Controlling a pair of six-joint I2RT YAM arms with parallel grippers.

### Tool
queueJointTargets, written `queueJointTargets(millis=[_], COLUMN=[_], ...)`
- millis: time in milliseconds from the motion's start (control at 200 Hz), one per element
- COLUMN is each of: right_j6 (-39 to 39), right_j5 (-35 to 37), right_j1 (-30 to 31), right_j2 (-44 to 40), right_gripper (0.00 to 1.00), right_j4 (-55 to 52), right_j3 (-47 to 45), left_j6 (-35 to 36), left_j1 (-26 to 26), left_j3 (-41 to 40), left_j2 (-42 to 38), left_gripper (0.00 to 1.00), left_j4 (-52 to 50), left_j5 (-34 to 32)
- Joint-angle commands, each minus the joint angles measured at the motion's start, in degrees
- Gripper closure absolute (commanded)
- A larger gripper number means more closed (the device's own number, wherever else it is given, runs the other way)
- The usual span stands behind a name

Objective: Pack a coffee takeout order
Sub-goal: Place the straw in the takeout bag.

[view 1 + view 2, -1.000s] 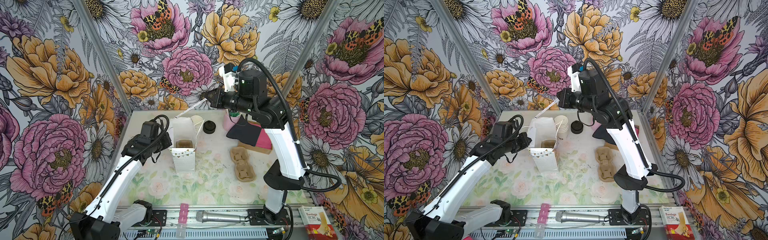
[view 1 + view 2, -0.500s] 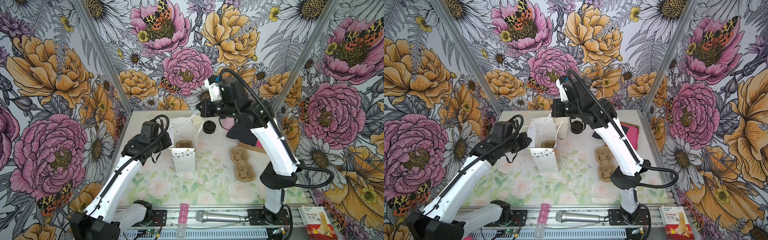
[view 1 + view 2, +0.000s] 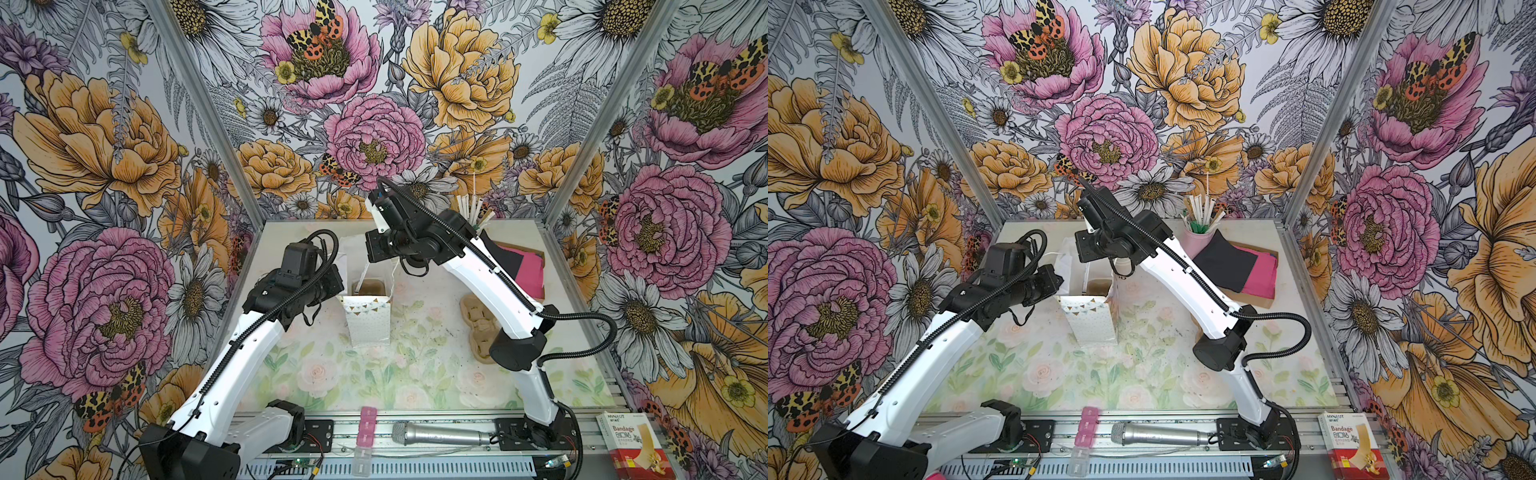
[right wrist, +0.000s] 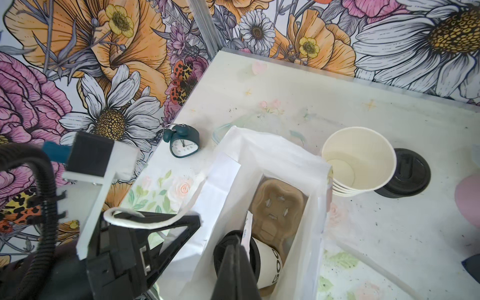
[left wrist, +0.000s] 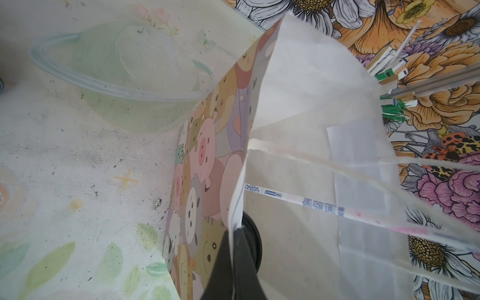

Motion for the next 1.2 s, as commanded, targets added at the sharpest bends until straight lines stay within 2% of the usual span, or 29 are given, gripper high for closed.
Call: queueJointTargets(millis=[0,105,195,235,270,345,475,610,860,945,1091,1196], right_j6=[-2.4,-2.4,-2.3,-2.3,-2.1,-1.9,-1.5,0.1,0.2,0.5,-1.8,-1.7], right_j5=[2.7,1.9,1.2,0.9,0.7,0.6,1.3,2.0,5.8,7.4,12.7,15.5], right_j1=[0.5,0.5,0.5,0.5,0.5,0.4,-0.3,-2.3,-5.2,-9.5,-16.0,-22.2], right_j2=[2.3,4.5,6.2,6.9,7.4,7.9,7.1,5.1,-2.2,-5.1,-12.4,-18.6], right_gripper=[1.00,0.94,0.74,0.59,0.51,0.40,0.26,0.19,0.15,0.15,0.14,0.14], right_j4=[-0.2,-0.2,-0.1,-0.1,-0.1,-0.1,0.0,1.1,5.4,5.3,5.3,5.2], right_j3=[0.4,0.1,1.1,2.0,2.7,4.0,6.1,9.2,9.6,9.1,3.6,-6.5], left_j6=[1.4,1.6,1.5,1.5,1.5,1.3,1.3,1.3,1.6,1.5,1.6,1.7], left_j1=[-0.4,-0.4,-0.5,-0.4,-0.5,-0.4,-0.5,-0.5,-0.5,-0.4,-0.4,-0.4], left_j3=[0.5,0.6,0.5,0.5,0.5,0.3,0.1,0.2,0.7,0.7,0.6,0.8], left_j2=[0.4,0.4,0.4,0.3,0.3,0.4,0.4,0.7,1.4,1.5,1.4,1.7], left_gripper=[1.00,1.00,1.00,1.00,1.00,1.00,1.00,1.00,1.00,1.00,1.00,1.00], left_j4=[-0.4,-0.4,-0.4,-0.4,-0.4,-0.4,-0.4,-0.4,-0.4,-0.4,-0.4,-0.5], left_j5=[-0.5,-0.5,-0.6,-0.6,-0.6,-0.5,-0.5,-0.3,0.0,-0.1,0.0,0.0])
